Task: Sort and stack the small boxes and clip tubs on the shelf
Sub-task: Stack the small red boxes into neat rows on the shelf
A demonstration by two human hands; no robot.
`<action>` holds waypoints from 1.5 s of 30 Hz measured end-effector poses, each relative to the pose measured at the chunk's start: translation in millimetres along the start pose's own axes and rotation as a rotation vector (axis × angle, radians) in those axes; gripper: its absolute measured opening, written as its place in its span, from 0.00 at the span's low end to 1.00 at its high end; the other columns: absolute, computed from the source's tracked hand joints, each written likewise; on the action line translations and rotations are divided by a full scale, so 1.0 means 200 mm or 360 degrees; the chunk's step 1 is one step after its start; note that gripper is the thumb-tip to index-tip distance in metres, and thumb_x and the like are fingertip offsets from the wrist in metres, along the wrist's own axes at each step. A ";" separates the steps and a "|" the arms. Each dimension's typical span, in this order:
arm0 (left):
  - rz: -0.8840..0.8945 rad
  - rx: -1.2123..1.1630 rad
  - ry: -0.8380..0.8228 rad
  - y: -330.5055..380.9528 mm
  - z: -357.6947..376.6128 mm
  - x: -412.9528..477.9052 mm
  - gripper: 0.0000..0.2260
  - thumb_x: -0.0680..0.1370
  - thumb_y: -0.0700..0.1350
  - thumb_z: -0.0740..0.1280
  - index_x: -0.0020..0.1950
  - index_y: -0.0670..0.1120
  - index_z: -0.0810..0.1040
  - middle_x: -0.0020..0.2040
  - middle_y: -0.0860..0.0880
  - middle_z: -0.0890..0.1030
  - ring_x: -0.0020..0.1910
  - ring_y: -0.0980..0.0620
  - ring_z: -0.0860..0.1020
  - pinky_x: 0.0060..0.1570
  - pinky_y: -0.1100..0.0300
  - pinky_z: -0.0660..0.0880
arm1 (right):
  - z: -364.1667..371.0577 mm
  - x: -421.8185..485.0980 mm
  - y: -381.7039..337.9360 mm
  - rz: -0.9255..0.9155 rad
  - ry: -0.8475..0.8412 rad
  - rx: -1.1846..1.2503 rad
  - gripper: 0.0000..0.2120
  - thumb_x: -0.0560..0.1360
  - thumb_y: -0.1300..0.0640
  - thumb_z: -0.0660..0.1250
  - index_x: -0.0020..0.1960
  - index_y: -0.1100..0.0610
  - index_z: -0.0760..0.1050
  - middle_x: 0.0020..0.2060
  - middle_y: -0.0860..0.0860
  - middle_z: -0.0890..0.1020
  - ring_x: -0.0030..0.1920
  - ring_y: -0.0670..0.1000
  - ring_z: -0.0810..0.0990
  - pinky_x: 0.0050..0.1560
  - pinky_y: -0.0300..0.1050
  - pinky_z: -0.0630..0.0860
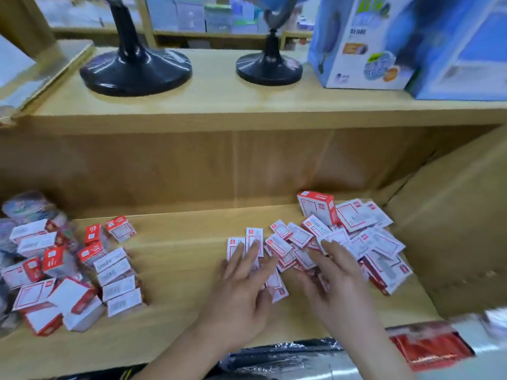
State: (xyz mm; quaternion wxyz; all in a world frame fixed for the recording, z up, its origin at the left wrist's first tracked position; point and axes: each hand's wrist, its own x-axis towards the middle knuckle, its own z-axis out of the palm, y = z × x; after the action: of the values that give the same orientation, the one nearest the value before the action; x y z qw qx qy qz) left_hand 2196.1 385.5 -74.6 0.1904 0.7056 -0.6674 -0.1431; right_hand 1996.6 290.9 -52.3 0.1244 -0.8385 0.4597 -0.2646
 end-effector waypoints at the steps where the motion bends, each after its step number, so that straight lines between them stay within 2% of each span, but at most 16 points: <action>1: -0.0045 0.0098 -0.0071 0.04 0.02 0.00 0.29 0.80 0.63 0.53 0.79 0.70 0.43 0.83 0.54 0.38 0.81 0.46 0.35 0.78 0.41 0.44 | 0.00 -0.03 0.02 0.0012 0.0026 -0.0052 0.25 0.73 0.41 0.69 0.64 0.54 0.80 0.69 0.55 0.75 0.71 0.61 0.71 0.65 0.61 0.74; 3: -0.0098 0.0271 -0.0125 0.10 0.08 0.01 0.33 0.78 0.71 0.53 0.77 0.72 0.37 0.82 0.53 0.35 0.80 0.43 0.32 0.74 0.33 0.42 | 0.01 -0.09 0.07 0.0042 -0.0009 -0.0250 0.32 0.73 0.36 0.64 0.72 0.51 0.74 0.76 0.57 0.68 0.77 0.63 0.62 0.71 0.65 0.67; 6: -0.0137 0.0424 -0.0059 0.13 0.16 0.04 0.35 0.77 0.71 0.58 0.80 0.67 0.48 0.83 0.47 0.55 0.81 0.34 0.50 0.68 0.25 0.57 | 0.04 -0.15 0.13 0.0083 -0.0140 -0.0328 0.38 0.73 0.30 0.60 0.78 0.44 0.61 0.81 0.55 0.55 0.80 0.62 0.51 0.73 0.67 0.60; 8: -0.0166 0.0446 0.0004 0.12 0.20 0.04 0.33 0.78 0.70 0.57 0.81 0.67 0.50 0.82 0.48 0.59 0.81 0.35 0.54 0.69 0.27 0.59 | 0.06 -0.16 0.17 0.0069 -0.0159 -0.0214 0.38 0.73 0.32 0.62 0.79 0.45 0.60 0.81 0.55 0.52 0.80 0.63 0.48 0.72 0.70 0.61; 10: -0.0155 0.0440 0.0084 0.11 0.19 0.04 0.31 0.79 0.70 0.55 0.80 0.67 0.51 0.82 0.49 0.59 0.81 0.37 0.53 0.71 0.30 0.60 | 0.08 -0.16 0.18 0.0060 -0.0157 -0.0113 0.39 0.73 0.34 0.64 0.79 0.47 0.61 0.81 0.55 0.51 0.80 0.63 0.47 0.71 0.72 0.61; 16: -0.0202 0.0341 0.0178 -0.03 0.14 0.11 0.30 0.80 0.69 0.54 0.81 0.62 0.56 0.82 0.48 0.60 0.82 0.40 0.50 0.76 0.42 0.60 | 0.16 -0.12 0.08 0.0015 -0.0279 0.0078 0.39 0.74 0.34 0.62 0.80 0.44 0.54 0.82 0.51 0.44 0.81 0.58 0.39 0.74 0.72 0.46; 21: -0.0150 0.0163 0.0160 -0.18 0.08 0.12 0.28 0.82 0.63 0.56 0.79 0.53 0.66 0.81 0.45 0.61 0.81 0.37 0.51 0.75 0.37 0.61 | 0.25 -0.06 -0.09 0.0066 -0.0485 0.0002 0.34 0.77 0.30 0.52 0.80 0.36 0.47 0.80 0.45 0.35 0.78 0.52 0.29 0.74 0.70 0.34; 26: -0.0070 0.0066 0.0263 -0.21 0.02 0.05 0.27 0.81 0.54 0.56 0.80 0.48 0.65 0.82 0.44 0.59 0.82 0.39 0.51 0.74 0.34 0.60 | 0.28 0.04 -0.27 0.0149 -0.0627 0.0155 0.29 0.80 0.31 0.44 0.79 0.34 0.40 0.76 0.39 0.28 0.74 0.47 0.21 0.71 0.68 0.26; 28: -0.0078 0.0004 0.0274 -0.21 0.02 0.03 0.28 0.80 0.53 0.56 0.80 0.48 0.63 0.82 0.43 0.57 0.82 0.41 0.49 0.75 0.35 0.58 | 0.27 0.05 -0.31 0.0055 -0.0683 0.0264 0.29 0.80 0.33 0.44 0.79 0.34 0.40 0.76 0.37 0.29 0.75 0.45 0.23 0.73 0.67 0.27; 30: -0.0054 -0.0094 0.0262 -0.20 0.03 0.01 0.29 0.80 0.53 0.57 0.81 0.47 0.62 0.82 0.44 0.56 0.82 0.43 0.48 0.76 0.36 0.57 | 0.24 0.04 -0.31 -0.0058 -0.0619 0.0404 0.28 0.82 0.36 0.46 0.80 0.37 0.44 0.79 0.37 0.35 0.78 0.45 0.30 0.76 0.65 0.33; 33: -0.0097 -0.0198 0.0327 -0.18 0.06 -0.02 0.31 0.82 0.62 0.57 0.81 0.49 0.63 0.83 0.47 0.55 0.83 0.46 0.47 0.78 0.38 0.55 | 0.13 0.05 -0.24 -0.0085 -0.0255 0.0582 0.28 0.83 0.41 0.55 0.80 0.48 0.57 0.81 0.44 0.53 0.81 0.48 0.47 0.79 0.62 0.46; 35: -0.0172 -0.0168 0.0355 -0.15 0.06 -0.03 0.34 0.80 0.68 0.56 0.81 0.51 0.63 0.83 0.50 0.52 0.82 0.48 0.45 0.78 0.40 0.52 | 0.05 0.06 -0.14 0.0001 0.0001 0.0542 0.27 0.82 0.46 0.60 0.78 0.53 0.64 0.79 0.48 0.61 0.80 0.50 0.54 0.78 0.60 0.53; 37: -0.0155 -0.0132 0.0369 -0.09 0.03 0.00 0.35 0.78 0.68 0.58 0.81 0.52 0.62 0.84 0.50 0.51 0.82 0.48 0.44 0.78 0.39 0.48 | -0.04 0.07 0.01 0.0261 0.0136 0.0454 0.27 0.81 0.43 0.60 0.77 0.51 0.65 0.79 0.50 0.62 0.80 0.50 0.54 0.77 0.61 0.57; 39: 0.0031 -0.0077 0.0343 -0.02 0.05 0.06 0.34 0.77 0.64 0.62 0.81 0.53 0.62 0.83 0.48 0.53 0.82 0.45 0.45 0.77 0.37 0.49 | -0.09 0.07 0.19 0.0492 0.0194 0.0296 0.28 0.80 0.38 0.57 0.76 0.50 0.67 0.77 0.54 0.63 0.79 0.56 0.57 0.76 0.63 0.58; 42: 0.0289 0.0165 0.0143 0.12 0.11 0.13 0.34 0.76 0.60 0.64 0.81 0.57 0.60 0.83 0.46 0.54 0.82 0.42 0.46 0.75 0.31 0.52 | -0.10 0.05 0.42 0.0637 0.0121 0.0023 0.31 0.78 0.33 0.53 0.75 0.49 0.69 0.74 0.59 0.67 0.76 0.64 0.61 0.74 0.64 0.59; 45: 0.0249 0.0438 -0.0005 0.21 0.18 0.18 0.34 0.75 0.60 0.64 0.79 0.63 0.58 0.83 0.48 0.54 0.82 0.39 0.47 0.73 0.29 0.42 | -0.11 0.05 0.50 0.0753 0.0007 -0.0128 0.27 0.79 0.34 0.55 0.75 0.39 0.65 0.79 0.54 0.60 0.79 0.60 0.52 0.76 0.64 0.54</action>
State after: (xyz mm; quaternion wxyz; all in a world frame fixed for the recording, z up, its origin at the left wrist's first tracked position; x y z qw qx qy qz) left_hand 2144.6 345.3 -84.1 0.1015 0.6705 -0.7340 -0.0362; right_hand 1919.2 228.2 -76.4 0.1485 -0.7112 0.6538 -0.2116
